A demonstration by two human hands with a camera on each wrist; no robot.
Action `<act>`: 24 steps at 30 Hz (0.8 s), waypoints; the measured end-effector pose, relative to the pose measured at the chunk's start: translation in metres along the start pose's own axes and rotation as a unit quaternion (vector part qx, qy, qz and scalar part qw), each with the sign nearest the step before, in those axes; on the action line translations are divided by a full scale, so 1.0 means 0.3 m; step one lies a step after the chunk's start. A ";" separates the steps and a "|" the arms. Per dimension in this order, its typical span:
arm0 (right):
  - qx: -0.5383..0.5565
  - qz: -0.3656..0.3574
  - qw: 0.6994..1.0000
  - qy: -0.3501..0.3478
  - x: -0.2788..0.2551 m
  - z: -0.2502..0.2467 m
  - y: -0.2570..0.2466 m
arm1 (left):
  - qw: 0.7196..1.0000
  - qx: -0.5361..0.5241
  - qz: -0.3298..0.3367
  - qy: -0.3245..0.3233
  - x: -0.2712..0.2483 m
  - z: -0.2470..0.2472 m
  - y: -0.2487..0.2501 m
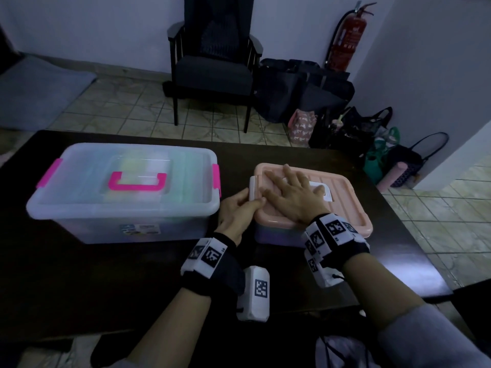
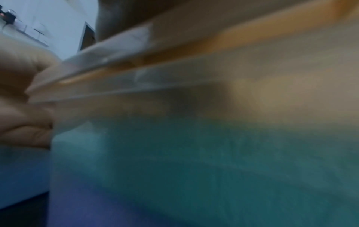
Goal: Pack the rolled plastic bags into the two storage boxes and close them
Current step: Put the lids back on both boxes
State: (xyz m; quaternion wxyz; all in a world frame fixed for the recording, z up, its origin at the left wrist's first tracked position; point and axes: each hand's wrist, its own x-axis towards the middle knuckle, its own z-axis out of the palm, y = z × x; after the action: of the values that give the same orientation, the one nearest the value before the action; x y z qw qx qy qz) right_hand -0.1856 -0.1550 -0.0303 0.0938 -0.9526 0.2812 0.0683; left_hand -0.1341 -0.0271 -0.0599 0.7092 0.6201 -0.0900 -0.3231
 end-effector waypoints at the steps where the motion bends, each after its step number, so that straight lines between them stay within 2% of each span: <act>1: 0.004 0.000 1.000 0.005 -0.002 0.003 -0.001 | 0.999 0.047 0.022 0.009 -0.005 0.002 0.002; 3: 0.008 -0.002 1.000 0.008 -0.002 0.009 -0.003 | 0.981 0.178 0.068 0.024 -0.016 0.005 0.012; 5: 0.018 -0.003 1.000 0.010 0.001 0.014 -0.003 | 0.951 0.289 0.100 0.051 -0.028 0.011 0.025; 10: 0.090 -0.003 0.996 0.018 0.010 0.009 0.011 | 0.906 0.393 0.140 0.073 -0.039 0.045 0.033; 11: 0.149 -0.014 0.988 0.036 0.010 0.006 0.019 | 0.900 0.406 0.141 0.072 -0.037 0.052 0.036; 12: 0.242 -0.026 0.968 0.066 0.005 -0.001 0.028 | 0.894 0.419 0.139 0.072 -0.034 0.056 0.040; 14: 0.397 -0.034 0.906 0.143 -0.022 -0.027 0.049 | 0.881 0.445 0.134 0.086 -0.019 0.059 0.050; 15: 0.409 -0.032 0.892 0.188 -0.037 -0.039 0.066 | 0.876 0.453 0.131 0.097 -0.008 0.058 0.055; 16: 0.371 -0.022 0.899 0.232 -0.054 -0.049 0.088 | 0.874 0.458 0.124 0.106 0.003 0.054 0.059; 18: 0.254 0.039 0.925 0.281 -0.069 -0.055 0.140 | 0.868 0.468 0.112 0.121 0.021 0.045 0.066; 19: 0.231 0.096 0.931 0.267 -0.076 -0.058 0.164 | 0.861 0.481 0.111 0.125 0.027 0.045 0.068; 21: 0.262 0.201 0.922 0.203 -0.082 -0.057 0.206 | 0.838 0.518 0.121 0.125 0.025 0.052 0.074; 24: 0.352 0.248 0.890 0.150 -0.085 -0.078 0.246 | 0.802 0.555 0.183 0.124 0.011 0.112 0.100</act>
State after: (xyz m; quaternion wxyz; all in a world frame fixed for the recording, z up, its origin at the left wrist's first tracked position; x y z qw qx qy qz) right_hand -0.2457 -0.2076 -0.0132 0.3601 -0.7552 0.5245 -0.1577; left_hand -0.1387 -0.0559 -0.0253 0.2948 0.9146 -0.2767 -0.0028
